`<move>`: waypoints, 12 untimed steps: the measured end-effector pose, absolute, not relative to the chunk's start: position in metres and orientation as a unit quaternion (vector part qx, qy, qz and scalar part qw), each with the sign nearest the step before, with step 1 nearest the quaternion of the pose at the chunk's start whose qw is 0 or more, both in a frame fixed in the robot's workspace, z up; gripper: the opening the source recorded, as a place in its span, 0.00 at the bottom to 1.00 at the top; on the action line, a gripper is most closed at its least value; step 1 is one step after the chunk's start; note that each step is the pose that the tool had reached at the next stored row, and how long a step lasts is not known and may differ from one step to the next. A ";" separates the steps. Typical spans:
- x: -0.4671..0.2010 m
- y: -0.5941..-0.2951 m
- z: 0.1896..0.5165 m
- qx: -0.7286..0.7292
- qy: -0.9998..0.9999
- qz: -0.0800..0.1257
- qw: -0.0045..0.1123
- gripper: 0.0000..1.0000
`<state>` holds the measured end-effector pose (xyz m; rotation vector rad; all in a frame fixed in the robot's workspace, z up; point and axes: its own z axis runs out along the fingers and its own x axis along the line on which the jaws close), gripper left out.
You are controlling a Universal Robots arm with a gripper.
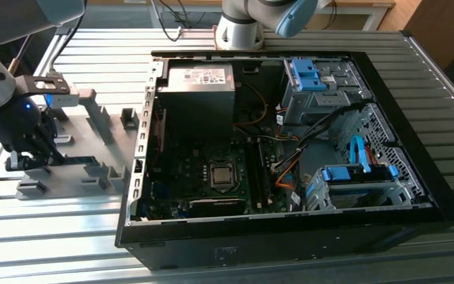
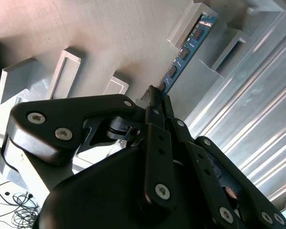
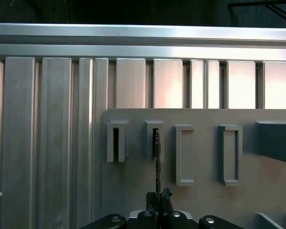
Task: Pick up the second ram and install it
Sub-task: 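Pick up the second ram and move it above second insertion slot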
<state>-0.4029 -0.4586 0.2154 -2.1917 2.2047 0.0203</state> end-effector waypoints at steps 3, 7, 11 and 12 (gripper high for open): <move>-0.403 -0.459 0.217 -0.705 0.709 0.007 0.017 0.14; -0.403 -0.459 0.218 -0.705 0.709 0.007 0.016 0.14; -0.403 -0.459 0.218 -0.705 0.709 0.007 0.016 0.14; -0.403 -0.459 0.219 -0.705 0.709 0.007 0.016 0.14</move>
